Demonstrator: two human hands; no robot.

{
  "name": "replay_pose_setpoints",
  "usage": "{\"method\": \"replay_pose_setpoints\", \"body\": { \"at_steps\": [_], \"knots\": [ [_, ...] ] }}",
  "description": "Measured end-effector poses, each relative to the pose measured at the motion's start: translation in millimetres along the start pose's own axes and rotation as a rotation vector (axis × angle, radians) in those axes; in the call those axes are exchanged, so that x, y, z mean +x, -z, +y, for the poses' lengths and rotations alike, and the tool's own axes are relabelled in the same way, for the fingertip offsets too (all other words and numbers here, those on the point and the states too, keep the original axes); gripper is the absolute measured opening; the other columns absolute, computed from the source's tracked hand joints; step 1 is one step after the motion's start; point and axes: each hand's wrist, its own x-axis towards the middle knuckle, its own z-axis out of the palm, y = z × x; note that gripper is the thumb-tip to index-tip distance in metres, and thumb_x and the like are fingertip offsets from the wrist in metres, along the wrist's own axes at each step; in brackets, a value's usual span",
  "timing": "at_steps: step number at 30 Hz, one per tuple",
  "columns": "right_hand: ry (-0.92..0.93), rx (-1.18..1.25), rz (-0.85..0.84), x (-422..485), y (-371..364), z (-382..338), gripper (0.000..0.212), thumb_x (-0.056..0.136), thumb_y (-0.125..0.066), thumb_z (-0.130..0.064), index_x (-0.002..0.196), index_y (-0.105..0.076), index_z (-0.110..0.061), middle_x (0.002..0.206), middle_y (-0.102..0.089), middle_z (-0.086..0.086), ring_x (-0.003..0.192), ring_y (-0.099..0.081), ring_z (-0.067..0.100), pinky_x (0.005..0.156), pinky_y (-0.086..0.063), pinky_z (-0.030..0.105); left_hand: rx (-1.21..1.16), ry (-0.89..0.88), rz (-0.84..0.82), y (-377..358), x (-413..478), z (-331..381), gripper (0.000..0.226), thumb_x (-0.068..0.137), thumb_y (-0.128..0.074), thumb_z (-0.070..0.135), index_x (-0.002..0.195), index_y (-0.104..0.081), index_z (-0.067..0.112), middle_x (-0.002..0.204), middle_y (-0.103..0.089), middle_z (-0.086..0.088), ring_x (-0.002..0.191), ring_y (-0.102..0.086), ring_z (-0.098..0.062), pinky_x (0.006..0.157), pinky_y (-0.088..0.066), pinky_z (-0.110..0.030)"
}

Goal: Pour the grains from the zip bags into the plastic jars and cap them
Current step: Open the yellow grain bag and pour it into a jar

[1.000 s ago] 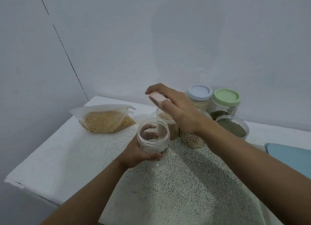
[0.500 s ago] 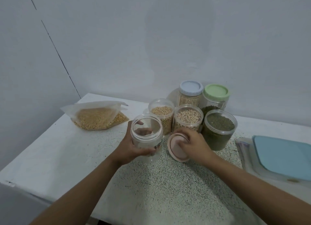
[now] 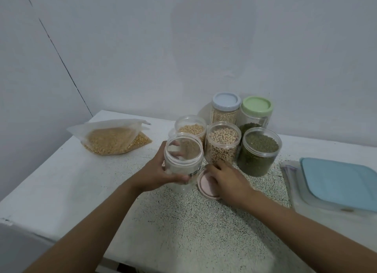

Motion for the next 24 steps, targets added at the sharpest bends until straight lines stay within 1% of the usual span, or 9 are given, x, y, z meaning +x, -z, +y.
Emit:
{"method": "replay_pose_setpoints", "body": {
  "at_steps": [3,6,8,10,13,15,19,22,24],
  "knots": [
    [-0.010,0.134,0.135,0.2,17.2,-13.8,0.034,0.103,-0.050,-0.019,0.137,-0.054,-0.019,0.134,-0.059,0.003,0.113,-0.059,0.024,0.086,-0.054,0.036,0.018,0.017,-0.035,6.7,-2.0,1.4,0.093,0.059,-0.094,0.045,0.134,-0.039,0.047,0.142,-0.059,0.009,0.132,-0.054,-0.002,0.101,-0.050,-0.026],
    [-0.048,0.344,0.268,9.0,44.4,-26.9,0.024,0.107,-0.044,-0.019,0.124,-0.060,-0.016,0.108,-0.069,0.000,0.089,-0.063,0.015,0.075,-0.052,0.032,0.064,0.045,-0.065,14.2,-3.3,0.2,0.090,0.060,-0.094,0.052,0.132,-0.040,0.055,0.142,-0.059,0.013,0.131,-0.055,-0.002,0.107,-0.048,-0.032],
    [-0.082,0.497,0.272,18.0,63.1,-32.1,0.019,0.107,-0.045,-0.019,0.110,-0.063,-0.015,0.087,-0.067,0.000,0.074,-0.061,0.016,0.068,-0.052,0.039,0.096,0.061,-0.088,18.2,-2.9,0.4,0.092,0.059,-0.095,0.053,0.132,-0.039,0.058,0.142,-0.059,0.015,0.129,-0.054,0.002,0.109,-0.046,-0.033],
    [-0.114,0.661,0.255,26.2,77.5,-37.4,0.018,0.106,-0.047,-0.017,0.103,-0.065,-0.017,0.085,-0.069,0.002,0.076,-0.064,0.023,0.070,-0.053,0.043,0.122,0.075,-0.102,21.0,-2.7,1.2,0.094,0.061,-0.096,0.046,0.133,-0.038,0.058,0.142,-0.058,0.018,0.128,-0.053,0.006,0.110,-0.044,-0.030],
    [-0.113,0.784,0.258,37.6,87.2,-47.1,0.016,0.104,-0.053,-0.015,0.099,-0.067,-0.017,0.089,-0.070,0.001,0.074,-0.066,0.011,0.058,-0.050,0.022,0.179,0.106,-0.155,31.8,-4.2,4.6,0.103,0.062,-0.098,0.036,0.139,-0.032,0.056,0.142,-0.053,0.026,0.127,-0.049,0.014,0.105,-0.043,-0.018],
    [-0.081,0.820,0.258,47.6,90.7,-55.6,0.015,0.103,-0.056,-0.018,0.096,-0.069,-0.018,0.087,-0.070,-0.005,0.074,-0.064,0.002,0.062,-0.048,0.017,0.236,0.130,-0.214,47.4,-6.6,8.8,0.104,0.064,-0.097,0.038,0.141,-0.030,0.059,0.143,-0.049,0.029,0.126,-0.048,0.015,0.105,-0.044,-0.019],
    [-0.031,0.856,0.234,72.0,101.6,-71.2,0.014,0.102,-0.058,-0.025,0.097,-0.070,-0.021,0.091,-0.074,-0.007,0.092,-0.069,0.012,0.087,-0.056,0.034,0.331,0.145,-0.164,89.7,-17.3,20.4,0.065,0.080,-0.085,0.042,0.132,-0.047,0.056,0.133,-0.061,0.019,0.119,-0.060,0.005,0.106,-0.052,-0.032],
    [0.016,0.881,0.109,95.5,114.8,-86.4,0.017,0.102,-0.056,-0.032,0.101,-0.069,-0.022,0.095,-0.075,-0.004,0.095,-0.069,0.013,0.090,-0.054,0.036,0.343,0.105,-0.021,129.5,-28.9,28.7,0.035,0.089,-0.073,0.042,0.121,-0.062,0.050,0.119,-0.069,0.015,0.111,-0.067,-0.004,0.099,-0.056,-0.035],
    [0.055,0.789,0.008,110.7,120.4,-95.0,0.021,0.103,-0.054,-0.038,0.102,-0.069,-0.024,0.097,-0.074,-0.006,0.095,-0.068,0.013,0.087,-0.052,0.034,0.370,0.079,0.054,154.0,-33.4,34.5,0.028,0.089,-0.070,0.044,0.116,-0.066,0.048,0.114,-0.071,0.012,0.108,-0.068,-0.007,0.097,-0.056,-0.036]
  ]
}}
